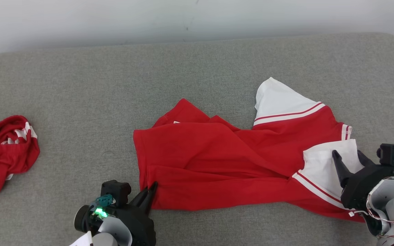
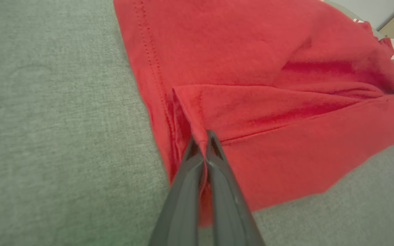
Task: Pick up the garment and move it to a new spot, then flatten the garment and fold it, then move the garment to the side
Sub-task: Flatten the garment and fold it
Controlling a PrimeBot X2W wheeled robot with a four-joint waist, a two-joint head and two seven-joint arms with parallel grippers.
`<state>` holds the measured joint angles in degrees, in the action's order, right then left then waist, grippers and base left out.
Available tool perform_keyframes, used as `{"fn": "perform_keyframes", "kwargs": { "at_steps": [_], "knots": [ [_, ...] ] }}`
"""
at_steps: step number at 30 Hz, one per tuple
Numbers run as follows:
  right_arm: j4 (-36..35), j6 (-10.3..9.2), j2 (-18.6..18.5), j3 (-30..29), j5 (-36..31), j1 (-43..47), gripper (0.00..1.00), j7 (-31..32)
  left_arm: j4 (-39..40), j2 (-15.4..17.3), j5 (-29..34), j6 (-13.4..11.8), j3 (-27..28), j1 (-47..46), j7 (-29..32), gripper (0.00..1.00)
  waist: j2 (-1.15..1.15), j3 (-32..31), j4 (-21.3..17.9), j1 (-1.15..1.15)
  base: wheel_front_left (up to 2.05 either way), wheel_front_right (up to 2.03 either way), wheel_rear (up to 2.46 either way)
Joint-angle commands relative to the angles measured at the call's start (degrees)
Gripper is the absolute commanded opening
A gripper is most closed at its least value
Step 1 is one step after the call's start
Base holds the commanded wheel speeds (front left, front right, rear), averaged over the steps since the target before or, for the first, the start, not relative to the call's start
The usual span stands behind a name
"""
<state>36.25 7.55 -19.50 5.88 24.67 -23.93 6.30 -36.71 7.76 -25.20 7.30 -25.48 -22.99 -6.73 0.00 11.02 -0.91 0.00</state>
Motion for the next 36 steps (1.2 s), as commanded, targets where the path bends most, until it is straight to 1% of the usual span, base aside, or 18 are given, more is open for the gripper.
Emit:
{"fn": "perform_keyframes", "kwargs": {
  "at_steps": [1, 7, 13, 17, 18, 22, 23, 24, 29, 36],
  "knots": [
    [-0.3, -0.14, -0.2, 0.4, 0.3, 0.0, 1.00, -0.4, -0.2, 0.5, -0.6, -0.3, 0.0, 0.0, 0.1, 0.00, 0.00, -0.1, 0.0, 0.00, 0.00, 0.00, 0.00],
    [-1.8, -0.13, -0.6, 2.5, 1.7, 0.7, 1.00, 0.4, 0.0, 0.6, -1.0, -0.6, -0.2, 0.7, 0.2, 0.00, 0.00, -0.1, -0.4, 0.00, 0.00, 0.00, 0.00],
    [-0.4, -0.13, -1.4, 1.9, 2.5, -1.3, 1.00, 2.3, 0.3, 0.6, -1.2, -0.6, -0.7, -0.2, 0.7, 0.00, 0.00, 0.9, 0.0, 0.00, 0.00, 0.00, 0.00],
    [0.4, -0.13, -1.9, 3.1, 2.5, -2.3, 1.00, 2.9, 0.2, 0.7, -1.3, -0.6, -1.0, -0.3, 0.8, 0.00, 0.00, 1.3, 0.5, 0.00, 0.00, 0.00, 0.00],
    [0.5, -0.13, -2.0, 3.2, 2.6, -2.5, 0.73, 2.8, 0.2, 0.8, -1.4, -0.6, -1.1, -0.3, 0.8, 0.00, 0.00, 1.4, 0.6, 0.00, 0.00, 0.00, 0.00],
    [1.3, -0.14, -2.1, 3.7, 2.8, -2.7, 0.16, 3.1, 0.0, 1.1, -1.4, -0.7, -1.0, -0.4, 0.6, 0.00, 0.00, 1.5, 0.7, 0.00, 0.00, 0.00, 0.00],
    [1.8, -0.14, -2.2, 3.7, 2.6, -2.6, 0.05, 3.2, 0.0, 1.2, -1.5, -0.8, -1.0, -0.4, 0.5, 0.00, 0.00, 1.5, 0.7, 0.00, 0.00, 0.00, 0.00],
    [2.3, -0.14, -2.4, 3.3, 2.0, -2.8, 0.00, 2.9, 0.0, 1.2, -1.4, -0.9, -1.0, -0.4, 0.5, 0.00, 0.00, 1.6, 0.7, 0.00, 0.00, 0.00, 0.00],
    [4.2, -0.14, -2.1, 1.2, -0.7, -4.2, 0.00, 1.0, 0.0, 1.2, -1.7, -1.1, -1.2, -0.6, 0.3, 0.00, 0.00, 1.6, 0.6, 0.00, 0.00, 0.00, 0.00],
    [2.8, -0.14, -1.4, -0.8, -2.2, -5.9, 0.00, -2.8, 0.2, 1.6, -2.6, -1.0, -0.6, -0.7, -0.9, 0.00, 0.00, 0.9, 0.2, 0.00, 0.00, 0.00, 0.00]
  ]
}}
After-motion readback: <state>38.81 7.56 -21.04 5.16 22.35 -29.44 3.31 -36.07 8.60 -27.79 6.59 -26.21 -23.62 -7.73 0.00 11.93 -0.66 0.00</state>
